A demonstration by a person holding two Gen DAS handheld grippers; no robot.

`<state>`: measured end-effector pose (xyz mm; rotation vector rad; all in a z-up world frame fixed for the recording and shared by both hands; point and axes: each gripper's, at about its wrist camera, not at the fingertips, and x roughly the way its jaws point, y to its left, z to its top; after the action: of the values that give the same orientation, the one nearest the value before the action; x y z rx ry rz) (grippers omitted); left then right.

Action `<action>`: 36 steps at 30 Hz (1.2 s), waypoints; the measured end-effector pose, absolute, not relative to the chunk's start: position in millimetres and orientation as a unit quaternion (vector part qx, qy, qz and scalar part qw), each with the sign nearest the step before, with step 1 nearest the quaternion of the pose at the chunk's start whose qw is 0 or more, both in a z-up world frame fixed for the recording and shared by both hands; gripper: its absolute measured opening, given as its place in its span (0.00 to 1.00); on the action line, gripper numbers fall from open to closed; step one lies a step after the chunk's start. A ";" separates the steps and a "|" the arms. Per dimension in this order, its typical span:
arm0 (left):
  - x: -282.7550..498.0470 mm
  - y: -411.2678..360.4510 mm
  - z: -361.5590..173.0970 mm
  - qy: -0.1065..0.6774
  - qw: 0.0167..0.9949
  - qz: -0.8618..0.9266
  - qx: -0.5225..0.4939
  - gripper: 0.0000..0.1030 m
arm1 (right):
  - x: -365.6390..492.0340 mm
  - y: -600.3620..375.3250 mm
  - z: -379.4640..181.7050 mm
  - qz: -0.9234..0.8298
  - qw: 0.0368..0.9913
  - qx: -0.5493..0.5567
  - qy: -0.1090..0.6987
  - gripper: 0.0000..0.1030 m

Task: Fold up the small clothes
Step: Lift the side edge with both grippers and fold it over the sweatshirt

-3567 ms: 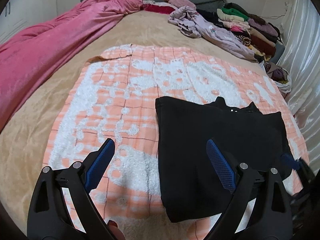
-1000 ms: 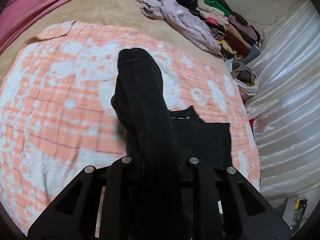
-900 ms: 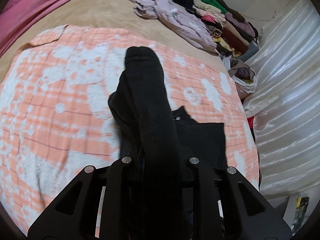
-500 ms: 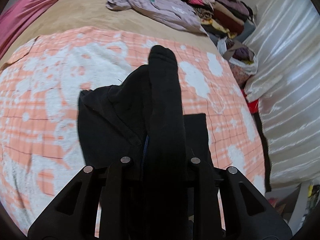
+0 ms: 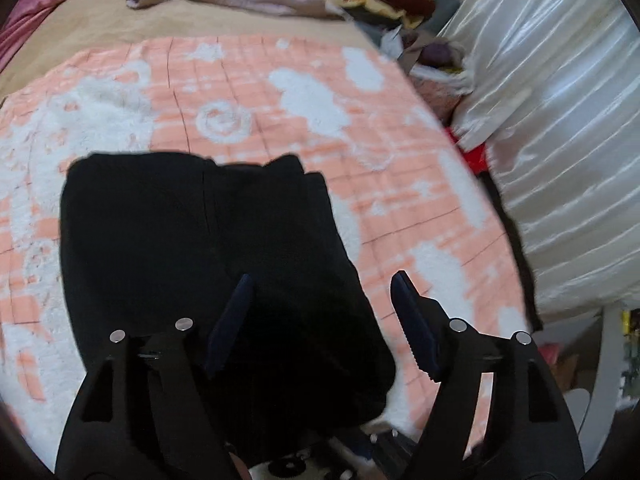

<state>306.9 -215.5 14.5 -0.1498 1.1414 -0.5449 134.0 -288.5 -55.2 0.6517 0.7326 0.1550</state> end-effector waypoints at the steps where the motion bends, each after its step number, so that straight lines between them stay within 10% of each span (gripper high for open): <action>1: 304.9 -207.6 19.4 0.523 0.811 -0.253 -0.073 0.62 | 129.8 -290.9 -53.5 0.073 0.879 0.316 0.349 0.19; 6: 287.2 -149.7 41.8 0.472 0.851 -0.217 -0.074 0.62 | 110.4 -295.9 -35.7 0.060 0.894 0.310 0.319 0.40; 19: 257.0 -74.8 -3.4 0.479 0.864 -0.148 -0.049 0.62 | 164.7 -318.6 29.5 0.132 0.901 0.244 0.332 0.56; 33: 245.9 -104.8 -26.3 0.482 0.858 -0.175 -0.039 0.63 | 276.8 -294.9 -34.8 0.174 0.822 0.208 0.501 0.58; 36: 244.5 -106.9 -25.7 0.480 0.860 -0.173 -0.030 0.64 | 280.4 -298.0 -33.6 0.194 0.816 0.240 0.488 0.42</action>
<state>244.5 -106.9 -25.7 -0.0627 1.0066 -0.3630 280.4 -298.0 -33.6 0.5125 1.0403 0.4146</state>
